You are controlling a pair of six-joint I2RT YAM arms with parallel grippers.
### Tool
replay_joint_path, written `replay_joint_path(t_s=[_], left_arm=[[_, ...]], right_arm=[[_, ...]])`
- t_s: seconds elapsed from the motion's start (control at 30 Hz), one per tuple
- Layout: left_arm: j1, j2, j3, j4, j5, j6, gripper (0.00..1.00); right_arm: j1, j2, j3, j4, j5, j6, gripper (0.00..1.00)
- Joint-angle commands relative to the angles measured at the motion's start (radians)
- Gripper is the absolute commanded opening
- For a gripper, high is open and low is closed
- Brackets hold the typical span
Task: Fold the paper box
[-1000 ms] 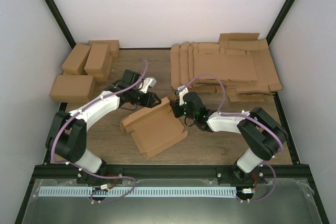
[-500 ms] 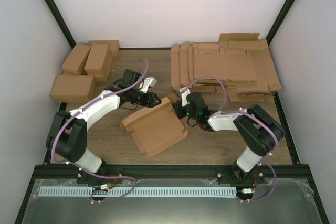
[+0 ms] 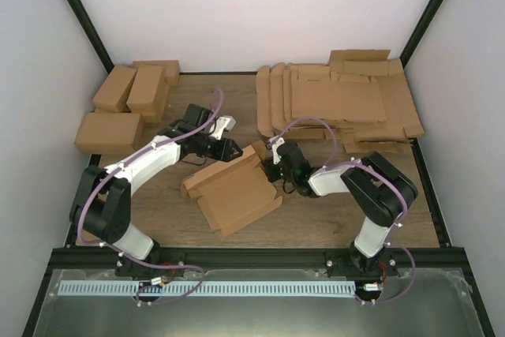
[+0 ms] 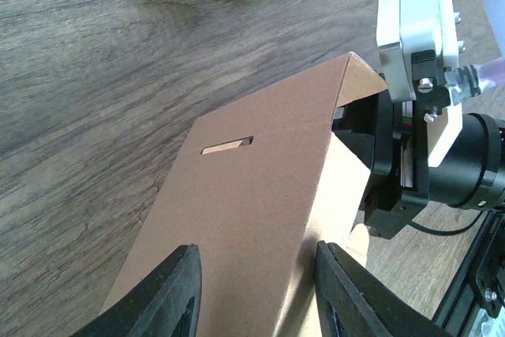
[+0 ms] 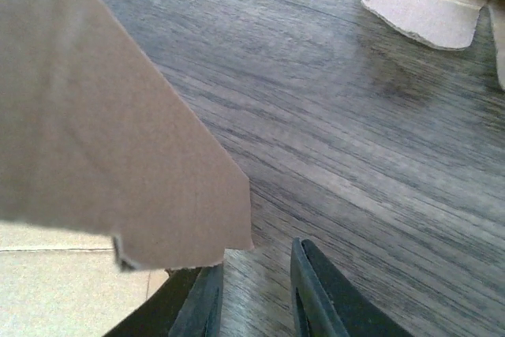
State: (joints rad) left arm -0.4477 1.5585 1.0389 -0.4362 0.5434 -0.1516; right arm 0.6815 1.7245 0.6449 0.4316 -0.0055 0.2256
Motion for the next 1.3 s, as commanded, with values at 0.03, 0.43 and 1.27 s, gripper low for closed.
replay_joint_path(t_s=[0.03,0.43,1.27], left_arm=[[-0.003,0.052,-0.02,-0.068,-0.091,0.029,0.41],[-0.003,0.056,-0.025,-0.06,-0.08,0.023,0.4],[-0.003,0.056,-0.033,-0.053,-0.077,0.019,0.41]], right_arm=[[-0.003,0.014,0.036,-0.008,0.041,0.002,0.23],[-0.003,0.07,0.062,0.03,0.027,0.033,0.33],[0.006,0.022,0.003,0.186,-0.158,-0.014,0.11]])
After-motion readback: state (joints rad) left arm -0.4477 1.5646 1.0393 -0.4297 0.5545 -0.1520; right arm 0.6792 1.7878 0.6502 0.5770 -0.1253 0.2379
